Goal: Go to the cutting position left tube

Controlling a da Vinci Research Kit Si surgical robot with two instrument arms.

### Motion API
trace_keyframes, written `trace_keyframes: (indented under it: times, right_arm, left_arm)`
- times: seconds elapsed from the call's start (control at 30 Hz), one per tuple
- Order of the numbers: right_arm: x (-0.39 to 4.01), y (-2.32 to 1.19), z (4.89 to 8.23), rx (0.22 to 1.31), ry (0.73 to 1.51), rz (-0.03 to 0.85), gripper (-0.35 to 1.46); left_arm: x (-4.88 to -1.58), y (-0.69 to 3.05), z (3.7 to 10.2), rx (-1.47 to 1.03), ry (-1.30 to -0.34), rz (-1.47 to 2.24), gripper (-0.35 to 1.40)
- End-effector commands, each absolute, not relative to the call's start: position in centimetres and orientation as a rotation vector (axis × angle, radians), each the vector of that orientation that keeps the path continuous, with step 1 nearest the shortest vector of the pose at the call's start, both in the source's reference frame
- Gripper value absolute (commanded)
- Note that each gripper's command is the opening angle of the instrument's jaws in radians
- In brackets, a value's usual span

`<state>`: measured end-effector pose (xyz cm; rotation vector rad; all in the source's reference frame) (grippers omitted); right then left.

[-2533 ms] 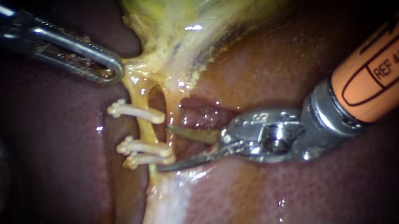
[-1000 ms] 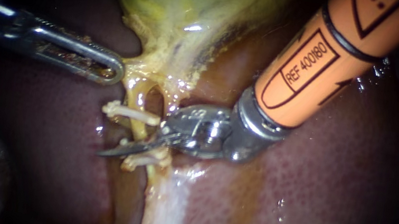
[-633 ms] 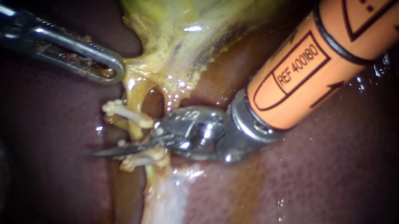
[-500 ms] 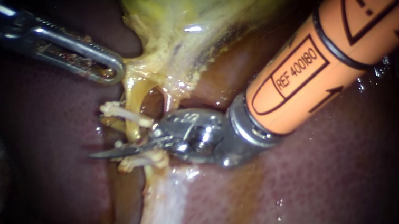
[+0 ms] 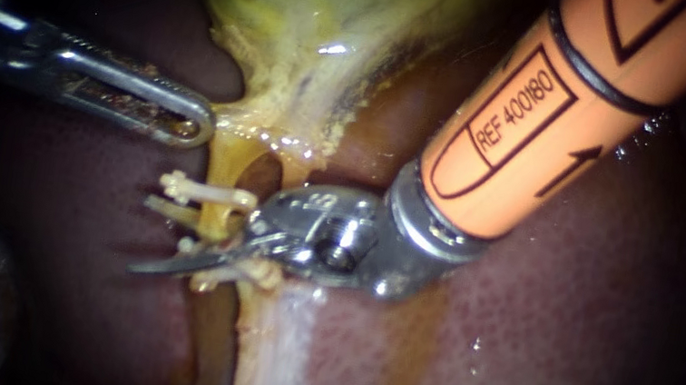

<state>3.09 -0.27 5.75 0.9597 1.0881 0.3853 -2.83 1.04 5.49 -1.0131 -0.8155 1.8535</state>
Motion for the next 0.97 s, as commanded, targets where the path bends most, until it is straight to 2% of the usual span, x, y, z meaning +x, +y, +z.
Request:
trace_keyframes:
  times: [0.03,0.97]
  right_arm:
    - [3.10,-0.28,5.75,0.964,1.085,0.388,1.43]
    - [3.15,-0.28,5.77,1.002,1.119,0.422,1.38]
  left_arm:
    - [-2.83,1.04,5.49,-1.012,-0.817,1.850,-0.35]
    - [-2.83,1.04,5.50,-1.009,-0.819,1.845,-0.35]
